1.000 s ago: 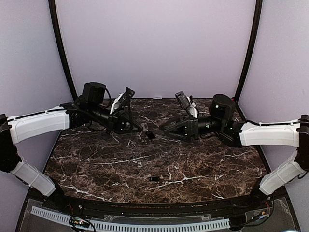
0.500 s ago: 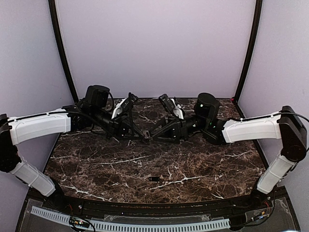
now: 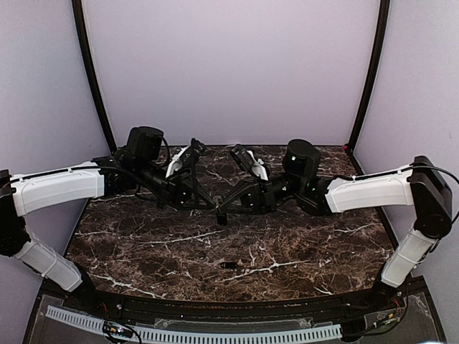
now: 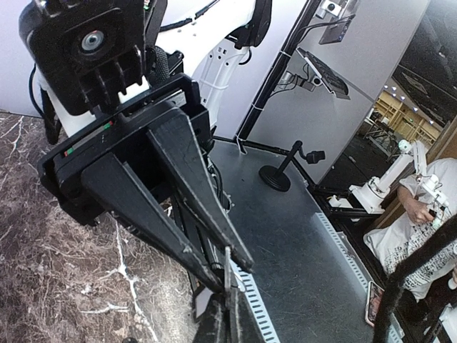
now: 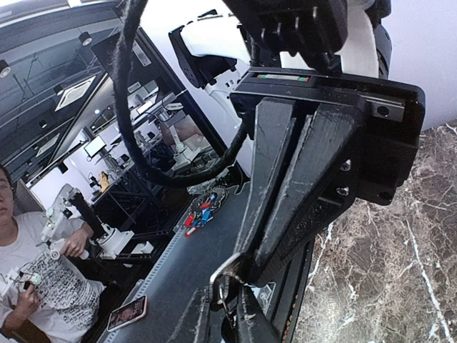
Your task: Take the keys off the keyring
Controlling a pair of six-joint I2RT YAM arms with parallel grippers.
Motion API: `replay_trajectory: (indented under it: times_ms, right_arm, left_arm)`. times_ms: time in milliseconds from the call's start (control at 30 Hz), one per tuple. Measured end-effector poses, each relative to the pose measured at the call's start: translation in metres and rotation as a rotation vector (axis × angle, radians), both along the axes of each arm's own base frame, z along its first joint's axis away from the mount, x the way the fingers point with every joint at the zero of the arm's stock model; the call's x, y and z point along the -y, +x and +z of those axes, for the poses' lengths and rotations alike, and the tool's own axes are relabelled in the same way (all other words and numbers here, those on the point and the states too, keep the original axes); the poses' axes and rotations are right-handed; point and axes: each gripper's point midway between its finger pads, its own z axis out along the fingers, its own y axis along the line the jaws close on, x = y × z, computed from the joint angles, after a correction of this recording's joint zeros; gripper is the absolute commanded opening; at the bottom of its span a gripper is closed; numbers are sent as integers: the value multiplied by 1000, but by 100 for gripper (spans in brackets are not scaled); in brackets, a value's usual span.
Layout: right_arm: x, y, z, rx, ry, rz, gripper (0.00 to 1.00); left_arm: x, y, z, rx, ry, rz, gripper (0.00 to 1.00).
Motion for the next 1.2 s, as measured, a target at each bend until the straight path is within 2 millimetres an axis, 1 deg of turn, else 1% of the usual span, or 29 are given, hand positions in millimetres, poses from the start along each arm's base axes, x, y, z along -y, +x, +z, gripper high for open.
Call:
replay_trajectory:
  times_ms: [100, 167, 233, 333, 633, 833, 1067, 1200]
  right_arm:
    - [0, 0, 1, -3, 2, 1, 11]
    - [0, 0, 2, -3, 4, 1, 18]
    - [0, 0, 2, -7, 4, 2, 23]
    - [1, -2, 3, -4, 9, 10, 26]
    - [2, -5, 0, -9, 3, 20, 26]
    - [2, -8, -2, -12, -2, 30, 21]
    - [2, -9, -5, -15, -6, 31, 5]
    - [2, -9, -8, -18, -11, 23, 0]
  left_arm:
    - [0, 0, 1, 6, -3, 2, 0]
    - [-1, -1, 3, 10, -4, 4, 0]
    - [-1, -1, 3, 12, -5, 5, 0]
    - [-1, 0, 3, 18, -6, 8, 0]
    - [-1, 1, 2, 22, -5, 13, 0]
    - [0, 2, 2, 25, -1, 21, 0]
    - [0, 2, 2, 27, -1, 24, 0]
    - [0, 2, 3, 33, -3, 25, 0]
